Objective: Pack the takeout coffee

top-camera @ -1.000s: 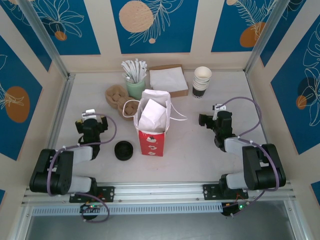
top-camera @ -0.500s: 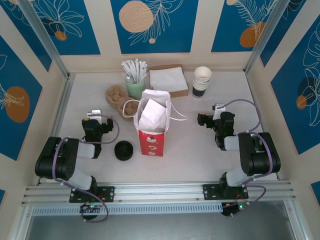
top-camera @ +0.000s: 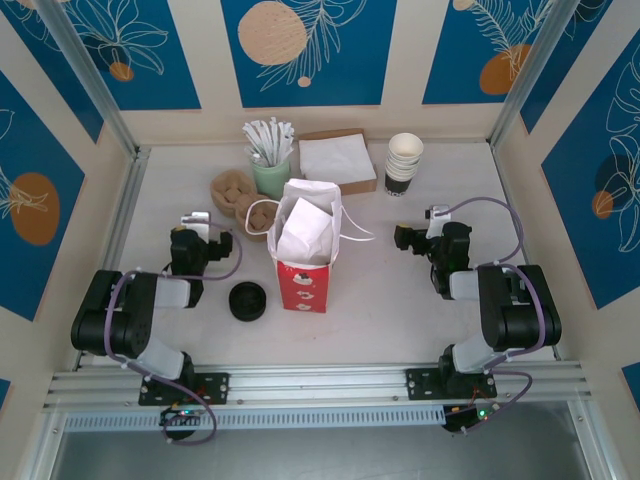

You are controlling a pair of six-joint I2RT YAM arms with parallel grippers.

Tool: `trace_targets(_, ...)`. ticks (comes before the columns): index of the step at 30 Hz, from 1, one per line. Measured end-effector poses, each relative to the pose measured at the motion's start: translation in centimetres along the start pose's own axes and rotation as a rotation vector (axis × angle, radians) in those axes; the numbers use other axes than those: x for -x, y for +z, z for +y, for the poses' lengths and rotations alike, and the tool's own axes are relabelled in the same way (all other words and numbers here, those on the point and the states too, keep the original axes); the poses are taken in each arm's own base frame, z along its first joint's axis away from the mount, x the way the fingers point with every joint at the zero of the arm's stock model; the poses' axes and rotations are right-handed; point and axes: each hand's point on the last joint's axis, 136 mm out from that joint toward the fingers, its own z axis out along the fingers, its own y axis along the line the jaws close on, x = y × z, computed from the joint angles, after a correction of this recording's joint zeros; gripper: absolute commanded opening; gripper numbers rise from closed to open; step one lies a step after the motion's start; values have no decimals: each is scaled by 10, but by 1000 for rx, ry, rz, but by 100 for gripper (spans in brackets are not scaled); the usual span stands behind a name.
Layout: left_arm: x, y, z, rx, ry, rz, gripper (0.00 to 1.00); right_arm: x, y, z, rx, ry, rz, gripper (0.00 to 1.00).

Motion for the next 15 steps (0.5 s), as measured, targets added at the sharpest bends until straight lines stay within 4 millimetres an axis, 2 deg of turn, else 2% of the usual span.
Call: trace_targets(15, -1, 0, -4, -24, 17, 2, 99, 0, 0, 0, 0, 0, 0, 99)
